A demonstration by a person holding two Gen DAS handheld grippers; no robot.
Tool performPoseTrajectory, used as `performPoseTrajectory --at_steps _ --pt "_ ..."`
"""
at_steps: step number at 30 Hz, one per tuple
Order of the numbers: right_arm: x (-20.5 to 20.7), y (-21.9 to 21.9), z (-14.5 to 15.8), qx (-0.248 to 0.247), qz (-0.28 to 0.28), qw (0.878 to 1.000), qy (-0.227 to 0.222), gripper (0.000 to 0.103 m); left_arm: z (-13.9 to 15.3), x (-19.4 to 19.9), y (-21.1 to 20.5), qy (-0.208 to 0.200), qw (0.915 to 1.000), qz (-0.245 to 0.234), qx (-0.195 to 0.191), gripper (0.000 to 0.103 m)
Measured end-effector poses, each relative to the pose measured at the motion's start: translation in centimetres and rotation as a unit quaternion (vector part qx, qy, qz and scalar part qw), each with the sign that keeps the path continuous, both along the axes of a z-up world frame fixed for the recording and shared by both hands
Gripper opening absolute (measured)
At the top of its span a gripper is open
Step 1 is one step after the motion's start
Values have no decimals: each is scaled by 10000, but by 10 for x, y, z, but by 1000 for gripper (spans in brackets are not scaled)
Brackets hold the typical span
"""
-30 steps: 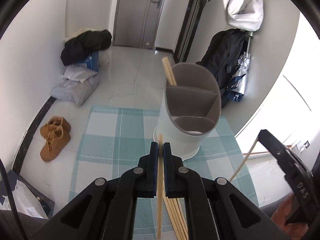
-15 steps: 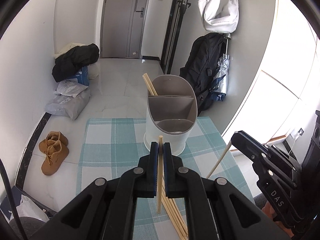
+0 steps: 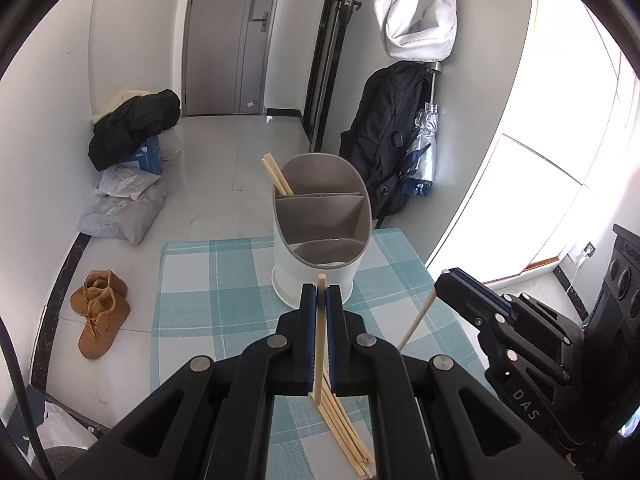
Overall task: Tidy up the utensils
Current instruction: 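Lift both held chopsticks up over the white utensil holder opening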
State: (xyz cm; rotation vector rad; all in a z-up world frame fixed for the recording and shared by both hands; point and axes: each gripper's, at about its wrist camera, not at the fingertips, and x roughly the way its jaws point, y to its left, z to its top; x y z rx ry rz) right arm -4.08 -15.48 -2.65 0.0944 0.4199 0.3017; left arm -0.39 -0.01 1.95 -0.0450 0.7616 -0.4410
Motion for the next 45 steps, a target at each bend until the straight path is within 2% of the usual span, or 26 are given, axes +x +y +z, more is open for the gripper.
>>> performPoseTrajectory --at_steps 5,12,14,18,24,28,36,45 --pt "1 -2 6 57 -14 10000 -8 5 14 1 -4 48 9998 -160 -52 1" --pt "3 -15 30 236 -123 9996 -85 5 42 10 -16 -154 9996 -225 62 1" --pt "7 -20 39 255 -166 9995 -123 5 55 18 -18 -223 9994 -268 -65 1" --pt "19 -28 64 250 -178 9992 -244 5 75 40 -20 -104 9992 -261 -300 1" --pt "46 -39 104 185 -156 9987 -446 5 114 75 -22 -320 9972 -297 -608 1" --pt "71 -41 129 105 -115 9980 -613 5 129 97 -20 -505 9959 -241 -711 1" --pt "127 -34 163 -98 99 9955 -940 5 119 136 -14 -435 9955 -125 -828 1" --pt "174 -9 142 -456 395 9953 -763 5 89 180 9 -28 9938 47 -1111 1"
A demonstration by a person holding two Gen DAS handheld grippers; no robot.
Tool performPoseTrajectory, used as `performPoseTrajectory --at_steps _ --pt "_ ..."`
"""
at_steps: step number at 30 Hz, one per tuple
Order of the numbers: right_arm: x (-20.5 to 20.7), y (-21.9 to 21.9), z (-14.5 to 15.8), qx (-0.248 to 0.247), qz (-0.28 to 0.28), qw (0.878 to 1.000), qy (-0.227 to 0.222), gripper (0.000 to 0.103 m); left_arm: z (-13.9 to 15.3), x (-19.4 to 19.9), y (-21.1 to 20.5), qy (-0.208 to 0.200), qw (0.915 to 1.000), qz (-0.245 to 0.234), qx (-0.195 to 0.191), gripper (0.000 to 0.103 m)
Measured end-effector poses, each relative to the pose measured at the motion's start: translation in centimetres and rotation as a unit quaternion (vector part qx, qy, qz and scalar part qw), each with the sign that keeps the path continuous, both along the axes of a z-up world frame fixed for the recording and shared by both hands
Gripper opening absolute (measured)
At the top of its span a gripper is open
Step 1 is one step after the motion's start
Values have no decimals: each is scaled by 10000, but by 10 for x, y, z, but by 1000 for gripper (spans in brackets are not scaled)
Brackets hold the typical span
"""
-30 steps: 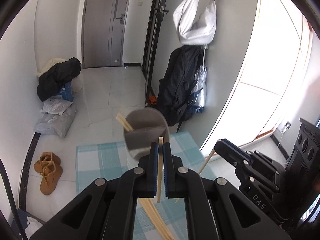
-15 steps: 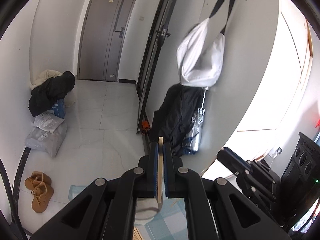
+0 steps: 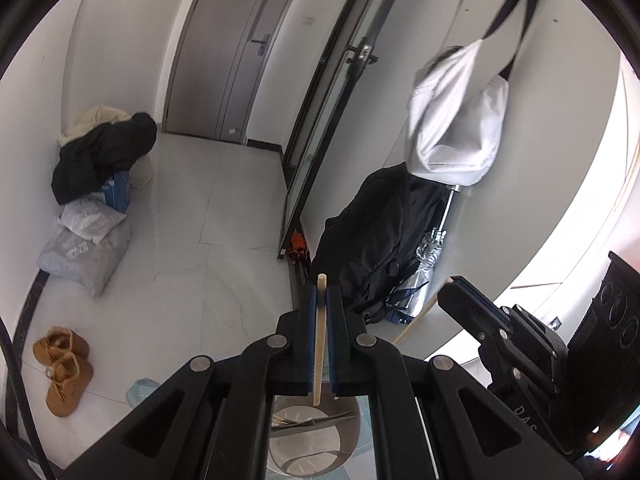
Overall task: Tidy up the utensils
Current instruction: 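Lift both held chopsticks up over the white utensil holder opening, then open both grippers to drop the chopsticks into the holder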
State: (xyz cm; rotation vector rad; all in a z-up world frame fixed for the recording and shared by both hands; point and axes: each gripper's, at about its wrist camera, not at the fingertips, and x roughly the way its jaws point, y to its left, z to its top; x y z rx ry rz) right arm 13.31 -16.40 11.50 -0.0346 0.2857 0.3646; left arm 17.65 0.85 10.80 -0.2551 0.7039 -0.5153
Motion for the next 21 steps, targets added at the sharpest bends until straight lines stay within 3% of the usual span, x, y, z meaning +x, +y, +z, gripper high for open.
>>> performPoseTrajectory --at_steps 4,10,18,21 --pt "13 7 -15 -142 85 9997 156 5 -18 5 8 -1 9995 -87 -288 1" --pt "24 19 -32 -502 261 9976 389 5 -41 2 5 37 10000 -49 5 1" --pt "30 35 -58 -819 482 9928 729 5 -53 7 11 373 9992 -106 -30 1" --pt "27 34 -67 -902 424 9920 771 7 -56 6 14 563 9984 -33 101 7"
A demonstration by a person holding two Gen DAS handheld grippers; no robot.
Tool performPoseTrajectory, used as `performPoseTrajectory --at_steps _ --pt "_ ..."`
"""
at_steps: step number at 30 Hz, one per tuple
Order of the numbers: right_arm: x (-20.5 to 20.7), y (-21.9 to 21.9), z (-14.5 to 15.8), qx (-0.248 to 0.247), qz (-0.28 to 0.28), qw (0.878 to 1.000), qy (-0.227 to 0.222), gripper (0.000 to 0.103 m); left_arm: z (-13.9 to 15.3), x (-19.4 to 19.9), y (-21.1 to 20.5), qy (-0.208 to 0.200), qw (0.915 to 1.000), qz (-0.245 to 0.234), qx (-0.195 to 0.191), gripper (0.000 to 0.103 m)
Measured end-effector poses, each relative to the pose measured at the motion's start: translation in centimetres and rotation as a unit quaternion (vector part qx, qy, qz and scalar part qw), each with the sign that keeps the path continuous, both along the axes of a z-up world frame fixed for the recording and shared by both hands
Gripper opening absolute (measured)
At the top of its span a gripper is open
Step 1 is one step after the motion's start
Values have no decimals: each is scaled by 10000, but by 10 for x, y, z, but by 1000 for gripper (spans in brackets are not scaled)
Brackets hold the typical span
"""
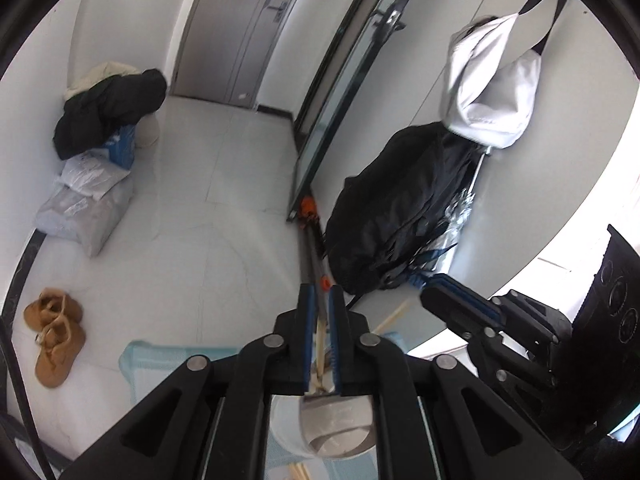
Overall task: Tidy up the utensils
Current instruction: 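Open both grippers to drop the chopsticks into the holder, then move both grippers back down to the chopstick bundle on the tablecloth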
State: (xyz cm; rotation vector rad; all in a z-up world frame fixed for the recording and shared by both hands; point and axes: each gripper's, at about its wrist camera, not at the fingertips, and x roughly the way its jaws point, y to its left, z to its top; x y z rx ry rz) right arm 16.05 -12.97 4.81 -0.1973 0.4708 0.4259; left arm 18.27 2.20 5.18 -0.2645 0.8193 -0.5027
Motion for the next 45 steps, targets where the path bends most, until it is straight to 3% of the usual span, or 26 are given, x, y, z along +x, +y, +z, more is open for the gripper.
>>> performPoseTrajectory --at_steps 1,3,6,9,16,18,29,37,45 --pt "-1 -3 -1 29 -3 10000 25 8 0 -2 1 31 10000 29 73 10" --pt "-3 -10 -3 209 -64 9997 144 20 0 -6 1 42 9998 53 175 26" --pt "-11 -19 -3 372 -221 9989 161 24 4 -16 1 -47 9994 147 302 44" --pt "-26 -29 -1 599 -393 9973 161 40 11 -27 1 -159 9980 335 514 59" --pt "-63 -50 11 1008 -780 9918 13 56 20 -55 4 -419 9916 795 933 74" --pt "-72 -50 14 1060 -817 9910 -6 60 21 -64 4 -505 9901 877 972 82" --pt "-123 -56 9 1266 -1096 9857 -200 72 26 -114 2 -1009 9815 1117 1185 83" --pt "-150 -57 -12 1402 -1312 9812 -212 76 1 -139 -4 -1043 9781 1304 1243 83" --pt "-167 -52 -40 1294 -1545 9794 -92 77 -29 -152 -6 -875 9814 1204 1211 83"
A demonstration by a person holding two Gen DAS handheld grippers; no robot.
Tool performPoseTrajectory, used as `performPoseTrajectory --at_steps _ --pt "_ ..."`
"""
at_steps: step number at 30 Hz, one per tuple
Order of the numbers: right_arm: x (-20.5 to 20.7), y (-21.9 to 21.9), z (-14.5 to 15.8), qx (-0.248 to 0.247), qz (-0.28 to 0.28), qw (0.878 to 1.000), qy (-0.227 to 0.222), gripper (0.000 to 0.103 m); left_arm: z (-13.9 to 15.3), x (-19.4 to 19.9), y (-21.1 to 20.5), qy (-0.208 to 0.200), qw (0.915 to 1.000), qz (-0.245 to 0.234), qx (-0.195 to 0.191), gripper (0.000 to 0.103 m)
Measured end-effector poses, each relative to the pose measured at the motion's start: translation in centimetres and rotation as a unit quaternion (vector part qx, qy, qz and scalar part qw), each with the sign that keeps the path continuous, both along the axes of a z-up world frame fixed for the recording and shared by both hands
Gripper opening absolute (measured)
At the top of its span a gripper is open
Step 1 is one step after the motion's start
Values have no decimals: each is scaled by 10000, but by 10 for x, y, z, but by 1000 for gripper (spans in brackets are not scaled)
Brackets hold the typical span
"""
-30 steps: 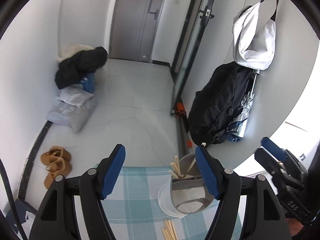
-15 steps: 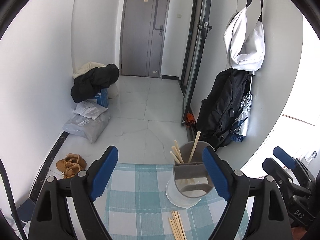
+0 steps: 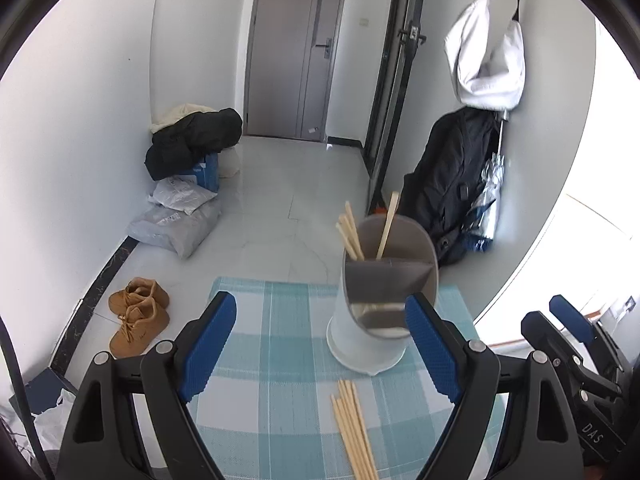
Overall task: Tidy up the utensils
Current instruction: 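Move both grippers back down to the chopstick bundle on the tablecloth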
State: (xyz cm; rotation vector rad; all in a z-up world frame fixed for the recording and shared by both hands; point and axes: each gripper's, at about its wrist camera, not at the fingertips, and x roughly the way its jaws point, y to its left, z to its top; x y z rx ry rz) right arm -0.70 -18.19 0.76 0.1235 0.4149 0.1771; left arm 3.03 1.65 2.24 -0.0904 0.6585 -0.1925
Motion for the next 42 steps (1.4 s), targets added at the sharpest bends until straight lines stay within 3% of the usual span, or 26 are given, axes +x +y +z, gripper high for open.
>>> performPoseTrajectory --at_steps 12,18,28,32,37,42 --pt "1 5 -51 -220 -24 9980 596 77 -53 -1 3 155 9994 210 222 83" --pt "9 10 -79 -225 78 9934 1126 77 -78 4 9 365 9969 404 575 83" --pt "35 37 -125 -451 569 9752 2089 75 -91 22 33 981 9933 560 234 83" --pt "44 50 -138 -704 669 9680 2314 67 -100 30 47 1364 9886 632 -126 83" --pt "56 65 -157 -958 723 9583 2595 55 -104 34 53 1458 9868 687 -163 83" --pt "59 64 -171 -909 601 9543 2783 47 -108 36 61 1581 9838 765 -354 83"
